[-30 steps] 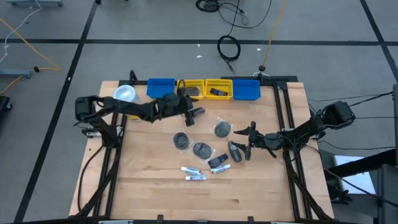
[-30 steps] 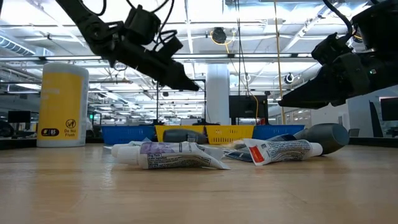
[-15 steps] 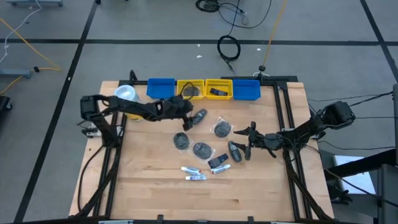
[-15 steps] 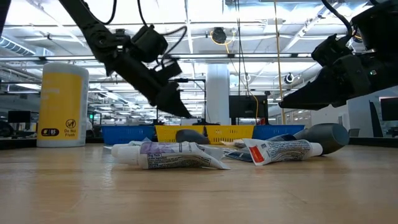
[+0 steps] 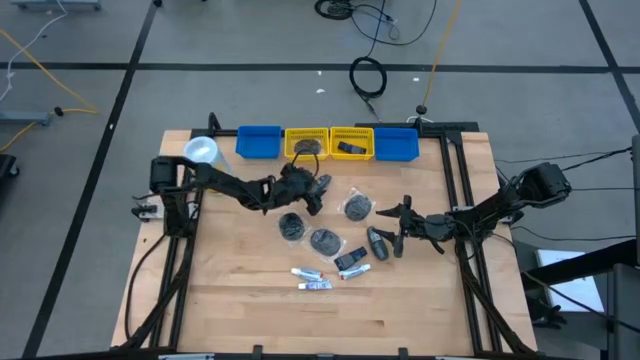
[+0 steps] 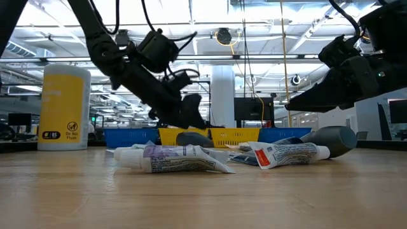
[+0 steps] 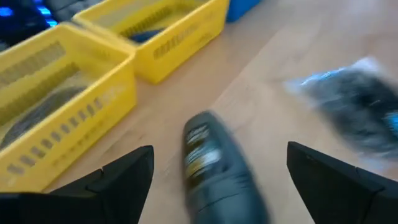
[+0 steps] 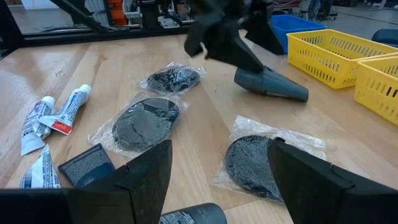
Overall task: Pick & Place Travel size toiletries
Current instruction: Put the deodorant into the left blue bin
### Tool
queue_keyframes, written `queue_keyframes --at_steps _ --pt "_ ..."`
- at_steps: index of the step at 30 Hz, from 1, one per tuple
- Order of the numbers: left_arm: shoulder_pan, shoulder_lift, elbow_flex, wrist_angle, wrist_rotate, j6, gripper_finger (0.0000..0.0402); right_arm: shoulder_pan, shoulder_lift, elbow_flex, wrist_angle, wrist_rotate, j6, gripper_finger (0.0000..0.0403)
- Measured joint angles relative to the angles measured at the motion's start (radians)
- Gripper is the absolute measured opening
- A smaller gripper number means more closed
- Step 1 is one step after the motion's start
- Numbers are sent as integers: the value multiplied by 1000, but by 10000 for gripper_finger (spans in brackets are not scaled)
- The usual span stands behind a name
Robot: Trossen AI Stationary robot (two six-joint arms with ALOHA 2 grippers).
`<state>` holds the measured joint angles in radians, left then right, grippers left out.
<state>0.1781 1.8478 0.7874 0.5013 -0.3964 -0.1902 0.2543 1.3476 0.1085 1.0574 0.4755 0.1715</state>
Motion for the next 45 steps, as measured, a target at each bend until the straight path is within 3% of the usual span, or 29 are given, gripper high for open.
queue_keyframes --at_steps 7,13,29,39,45 --pt "5 60 0 23 -50 -104 360 0 0 0 0 0 0 256" --pt "17 64 0 21 -45 -98 360 0 0 0 0 0 0 256" --pt "81 64 0 5 186 -130 356 0 0 0 8 0 3 256" --pt "81 64 0 -9 178 -129 254 0 0 0 8 0 3 256" --pt "79 64 0 -16 178 -52 198 0 0 0 8 0 3 256"
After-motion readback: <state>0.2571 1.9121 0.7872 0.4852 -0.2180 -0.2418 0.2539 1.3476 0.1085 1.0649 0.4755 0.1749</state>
